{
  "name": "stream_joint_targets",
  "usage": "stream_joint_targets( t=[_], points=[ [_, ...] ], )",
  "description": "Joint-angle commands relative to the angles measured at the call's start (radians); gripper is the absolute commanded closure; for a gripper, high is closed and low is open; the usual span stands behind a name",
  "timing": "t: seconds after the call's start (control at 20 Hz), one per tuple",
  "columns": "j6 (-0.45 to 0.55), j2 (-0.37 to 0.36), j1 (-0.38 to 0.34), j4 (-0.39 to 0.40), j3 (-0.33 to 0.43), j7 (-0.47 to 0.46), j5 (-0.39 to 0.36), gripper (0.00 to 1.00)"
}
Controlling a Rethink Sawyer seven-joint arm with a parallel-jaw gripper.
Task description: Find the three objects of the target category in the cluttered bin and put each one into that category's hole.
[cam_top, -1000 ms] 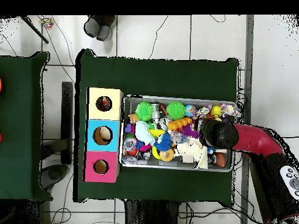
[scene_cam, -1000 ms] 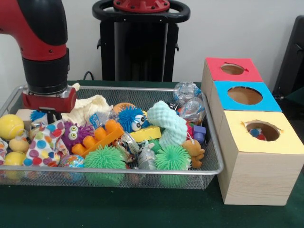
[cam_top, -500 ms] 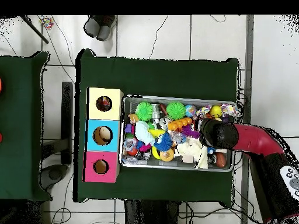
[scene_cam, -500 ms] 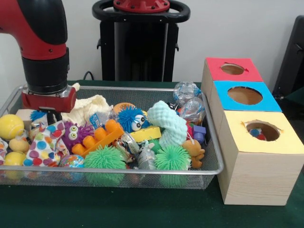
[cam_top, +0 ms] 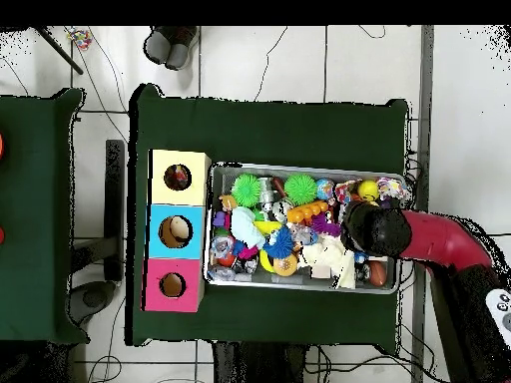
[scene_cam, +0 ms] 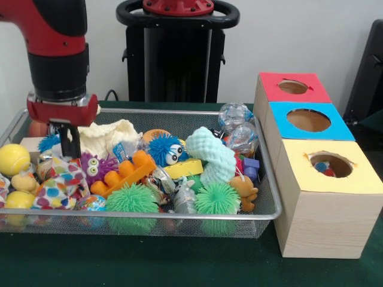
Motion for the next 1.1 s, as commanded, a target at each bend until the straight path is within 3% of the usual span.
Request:
stream_joint_targets(
  t=[0.05, 0.25, 0.65, 0.95, 1.1],
  points=[
    [0.173, -0.171, 0.036, 0.096, 0.09, -0.086, 0.088, 1.0],
    [0.179, -0.21, 0.056, 0.089, 0.087, -0.06, 0.119, 1.0],
    [0.287, -0.314, 0.099, 0.071, 0.073, -0.051, 0.195, 1.0],
    [0.2, -0.247, 0.15, 0.085, 0.03, 0.024, 0.173, 1.0],
    [0.131, -0.123, 0.161, 0.078, 0.004, 0.045, 0.137, 1.0]
  ],
)
